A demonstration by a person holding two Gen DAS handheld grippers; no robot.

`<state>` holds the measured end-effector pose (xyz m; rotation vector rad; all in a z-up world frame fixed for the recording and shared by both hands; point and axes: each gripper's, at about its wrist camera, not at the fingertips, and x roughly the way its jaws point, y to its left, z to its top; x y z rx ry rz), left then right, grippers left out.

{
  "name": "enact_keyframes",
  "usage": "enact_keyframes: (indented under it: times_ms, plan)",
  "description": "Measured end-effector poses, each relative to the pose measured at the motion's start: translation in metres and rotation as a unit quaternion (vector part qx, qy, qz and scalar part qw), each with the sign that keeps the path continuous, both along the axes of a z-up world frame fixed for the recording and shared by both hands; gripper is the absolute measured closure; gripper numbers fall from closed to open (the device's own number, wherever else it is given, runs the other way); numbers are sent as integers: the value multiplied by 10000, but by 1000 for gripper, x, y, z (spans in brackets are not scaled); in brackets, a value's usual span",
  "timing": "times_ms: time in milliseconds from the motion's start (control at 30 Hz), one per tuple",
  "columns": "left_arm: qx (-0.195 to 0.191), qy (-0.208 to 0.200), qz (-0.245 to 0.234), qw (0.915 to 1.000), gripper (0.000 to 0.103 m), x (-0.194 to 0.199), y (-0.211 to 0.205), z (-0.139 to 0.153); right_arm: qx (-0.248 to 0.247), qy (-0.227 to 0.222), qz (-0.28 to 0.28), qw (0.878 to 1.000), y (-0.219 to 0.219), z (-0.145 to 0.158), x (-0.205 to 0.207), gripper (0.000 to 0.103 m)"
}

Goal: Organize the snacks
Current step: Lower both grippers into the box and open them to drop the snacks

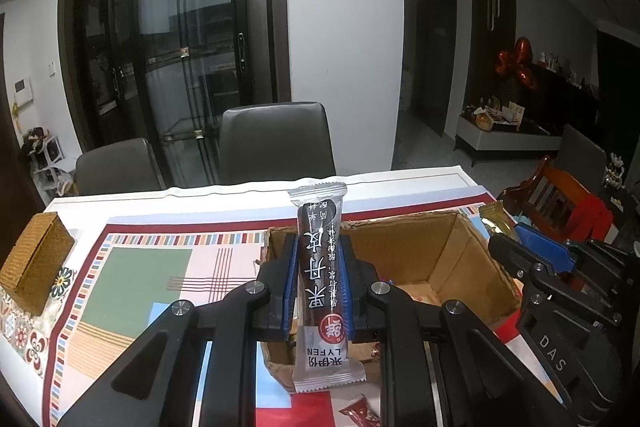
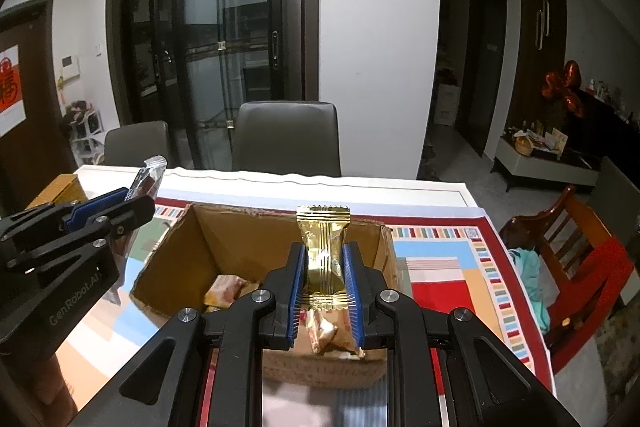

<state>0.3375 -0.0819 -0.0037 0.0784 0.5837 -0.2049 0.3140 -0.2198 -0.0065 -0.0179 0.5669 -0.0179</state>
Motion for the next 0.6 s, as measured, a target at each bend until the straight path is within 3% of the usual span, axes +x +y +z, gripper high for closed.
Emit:
enact_keyframes:
  times_ms: [600]
  plan:
    - [10, 318, 77, 9995, 84, 32, -2, -27, 216, 226, -362, 9989, -3, -15, 32, 82]
